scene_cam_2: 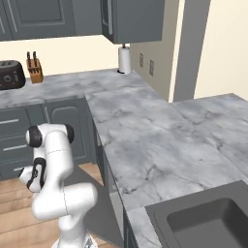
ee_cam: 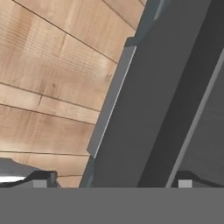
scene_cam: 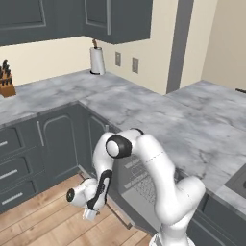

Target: Open the dishwasher door and pull out the top rack.

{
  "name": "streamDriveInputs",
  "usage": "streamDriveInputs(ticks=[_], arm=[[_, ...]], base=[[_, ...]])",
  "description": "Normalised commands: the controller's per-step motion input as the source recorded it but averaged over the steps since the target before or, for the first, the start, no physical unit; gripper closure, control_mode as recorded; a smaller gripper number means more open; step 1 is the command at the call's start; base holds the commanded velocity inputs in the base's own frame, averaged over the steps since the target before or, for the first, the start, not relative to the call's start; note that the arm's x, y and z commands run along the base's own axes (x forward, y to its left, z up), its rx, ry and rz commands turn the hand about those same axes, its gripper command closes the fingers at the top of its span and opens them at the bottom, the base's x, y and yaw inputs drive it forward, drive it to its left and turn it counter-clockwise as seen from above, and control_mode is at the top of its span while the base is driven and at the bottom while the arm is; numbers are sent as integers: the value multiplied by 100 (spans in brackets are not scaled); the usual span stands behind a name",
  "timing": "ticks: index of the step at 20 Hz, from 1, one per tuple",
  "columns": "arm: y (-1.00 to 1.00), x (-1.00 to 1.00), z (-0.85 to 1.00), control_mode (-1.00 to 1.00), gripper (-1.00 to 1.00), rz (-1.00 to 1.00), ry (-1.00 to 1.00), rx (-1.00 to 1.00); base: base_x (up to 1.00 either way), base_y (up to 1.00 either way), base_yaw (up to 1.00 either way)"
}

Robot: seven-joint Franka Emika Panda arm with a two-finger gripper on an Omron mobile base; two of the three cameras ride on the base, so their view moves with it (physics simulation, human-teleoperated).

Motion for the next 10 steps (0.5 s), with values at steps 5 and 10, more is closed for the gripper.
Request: streamDriveInputs(ticks=[5,10], arm=[[100,-27,2,-100,-100,0,0,0],[100,-24,-24,-100,-100,0,-19,-13]], base=[[0,0,0],[0,0,0]])
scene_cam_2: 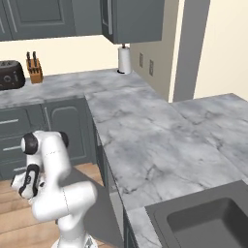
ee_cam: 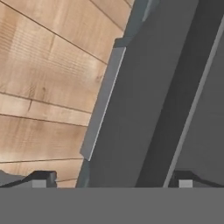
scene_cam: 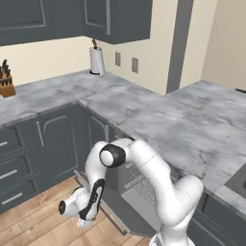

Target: Open the dishwasher door and pull out the top rack.

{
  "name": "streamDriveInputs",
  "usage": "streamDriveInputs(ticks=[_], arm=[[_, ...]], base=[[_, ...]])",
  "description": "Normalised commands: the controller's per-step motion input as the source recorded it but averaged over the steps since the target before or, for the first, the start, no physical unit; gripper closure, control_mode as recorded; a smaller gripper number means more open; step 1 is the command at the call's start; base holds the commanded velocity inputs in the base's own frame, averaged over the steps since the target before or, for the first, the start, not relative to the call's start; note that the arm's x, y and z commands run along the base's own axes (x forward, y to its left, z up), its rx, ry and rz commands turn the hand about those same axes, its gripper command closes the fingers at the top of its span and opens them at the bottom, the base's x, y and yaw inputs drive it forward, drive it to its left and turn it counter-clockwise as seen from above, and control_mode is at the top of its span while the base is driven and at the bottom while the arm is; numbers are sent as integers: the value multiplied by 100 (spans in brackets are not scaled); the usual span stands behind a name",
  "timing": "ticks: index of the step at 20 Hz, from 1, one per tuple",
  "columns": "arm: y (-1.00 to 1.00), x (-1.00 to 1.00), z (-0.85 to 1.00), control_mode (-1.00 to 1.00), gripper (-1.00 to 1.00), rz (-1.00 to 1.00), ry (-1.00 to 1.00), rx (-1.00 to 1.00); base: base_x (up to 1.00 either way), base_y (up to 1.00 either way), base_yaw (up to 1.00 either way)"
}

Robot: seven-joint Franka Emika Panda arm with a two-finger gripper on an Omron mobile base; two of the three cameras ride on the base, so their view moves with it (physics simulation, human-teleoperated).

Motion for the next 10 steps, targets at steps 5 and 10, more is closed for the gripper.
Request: streamDriveInputs(ticks=[5,10], arm=[[100,-18,59,-100,-100,-3,-35,-31],[100,-19,60,-100,-100,-8,-32,-30]], base=[[0,0,0],[0,0,0]])
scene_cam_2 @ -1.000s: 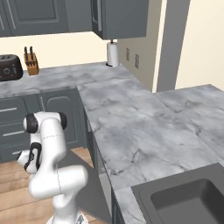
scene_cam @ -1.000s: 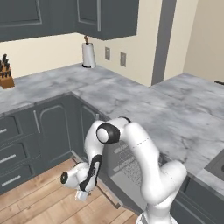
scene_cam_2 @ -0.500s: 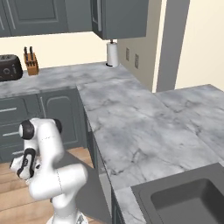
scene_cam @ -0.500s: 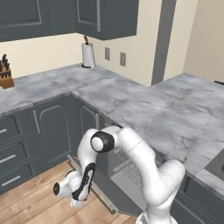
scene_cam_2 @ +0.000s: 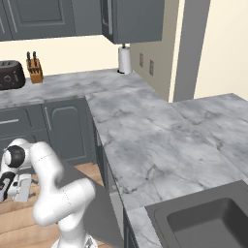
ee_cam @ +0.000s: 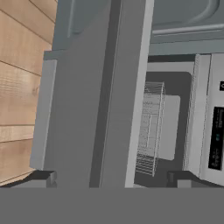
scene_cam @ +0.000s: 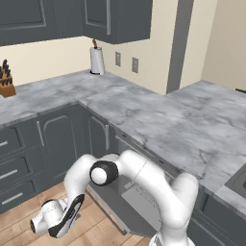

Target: Open the dishwasher door and pull out the top rack.

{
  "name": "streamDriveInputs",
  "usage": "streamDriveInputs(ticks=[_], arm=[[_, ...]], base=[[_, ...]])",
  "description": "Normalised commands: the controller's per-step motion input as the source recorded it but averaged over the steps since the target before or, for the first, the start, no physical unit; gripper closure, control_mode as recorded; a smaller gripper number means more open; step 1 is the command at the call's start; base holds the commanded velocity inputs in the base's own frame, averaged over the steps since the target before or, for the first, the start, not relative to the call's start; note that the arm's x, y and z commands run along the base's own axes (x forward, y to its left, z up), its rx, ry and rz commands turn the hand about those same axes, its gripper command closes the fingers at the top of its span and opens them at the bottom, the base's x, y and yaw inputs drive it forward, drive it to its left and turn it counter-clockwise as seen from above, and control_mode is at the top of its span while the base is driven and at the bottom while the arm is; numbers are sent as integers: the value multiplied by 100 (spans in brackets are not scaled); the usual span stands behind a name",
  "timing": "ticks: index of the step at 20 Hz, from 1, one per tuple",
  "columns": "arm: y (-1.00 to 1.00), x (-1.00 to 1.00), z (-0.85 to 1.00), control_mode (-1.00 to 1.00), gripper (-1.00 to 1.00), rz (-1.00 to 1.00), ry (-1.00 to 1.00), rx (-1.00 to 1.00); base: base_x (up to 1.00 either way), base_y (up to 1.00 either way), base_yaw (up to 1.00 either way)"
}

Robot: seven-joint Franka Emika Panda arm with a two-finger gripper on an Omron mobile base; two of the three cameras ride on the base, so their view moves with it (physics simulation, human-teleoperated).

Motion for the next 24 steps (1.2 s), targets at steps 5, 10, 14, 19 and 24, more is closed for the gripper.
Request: streamDriveInputs(ticks=[5,10,14,19,24], arm=[[52,-26,100,-100,-100,-13,-4,-7],[-7,-7,100,-100,-100,-17,20,4],[-49,-13,100,-100,-100,-14,25,6],[-84,-2,90,-100,-100,-6,13,0],[-95,-24,86,-100,-100,-1,7,0]], base=[[0,0,0],[0,0,0],[0,0,0],[0,0,0],[0,0,0]])
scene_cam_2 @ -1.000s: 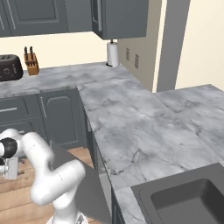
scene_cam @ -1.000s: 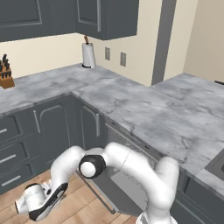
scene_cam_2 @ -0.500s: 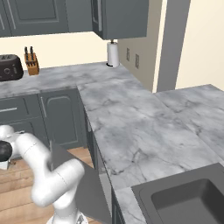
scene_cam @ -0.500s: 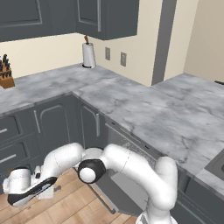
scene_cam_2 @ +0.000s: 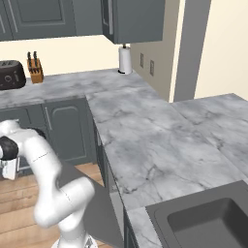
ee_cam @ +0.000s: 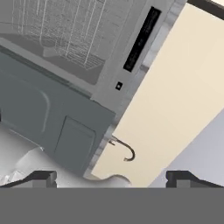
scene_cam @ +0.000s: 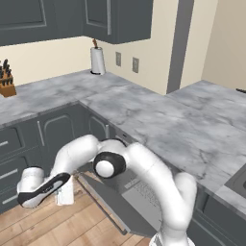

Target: Open the dishwasher door and pull out the top rack.

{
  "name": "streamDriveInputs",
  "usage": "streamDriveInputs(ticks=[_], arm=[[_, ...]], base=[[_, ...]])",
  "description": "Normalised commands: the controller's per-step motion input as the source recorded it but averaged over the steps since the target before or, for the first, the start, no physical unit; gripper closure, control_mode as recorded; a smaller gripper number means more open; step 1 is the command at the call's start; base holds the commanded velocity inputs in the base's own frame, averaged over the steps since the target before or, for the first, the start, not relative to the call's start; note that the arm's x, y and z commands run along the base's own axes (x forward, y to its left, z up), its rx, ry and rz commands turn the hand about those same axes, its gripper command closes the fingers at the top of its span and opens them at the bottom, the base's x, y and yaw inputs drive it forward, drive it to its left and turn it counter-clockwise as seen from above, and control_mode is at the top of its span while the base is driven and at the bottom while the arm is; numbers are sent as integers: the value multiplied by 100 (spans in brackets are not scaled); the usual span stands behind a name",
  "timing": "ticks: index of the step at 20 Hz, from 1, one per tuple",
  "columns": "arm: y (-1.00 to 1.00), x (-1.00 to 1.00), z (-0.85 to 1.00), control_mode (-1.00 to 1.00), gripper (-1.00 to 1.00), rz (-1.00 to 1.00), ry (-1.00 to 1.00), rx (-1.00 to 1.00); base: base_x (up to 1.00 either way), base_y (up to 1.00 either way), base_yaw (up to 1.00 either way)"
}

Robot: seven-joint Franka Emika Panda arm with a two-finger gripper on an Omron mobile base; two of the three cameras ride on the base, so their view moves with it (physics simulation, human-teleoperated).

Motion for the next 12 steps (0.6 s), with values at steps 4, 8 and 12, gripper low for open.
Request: streamDriveInputs(ticks=[4,8,12], arm=[[-100,-64,63,-100,-100,0,5,5],[-100,-79,53,-100,-100,0,11,17],[-100,-42,68,-100,-100,0,19,22]], base=[[0,0,0],[0,0,0],[0,0,0]])
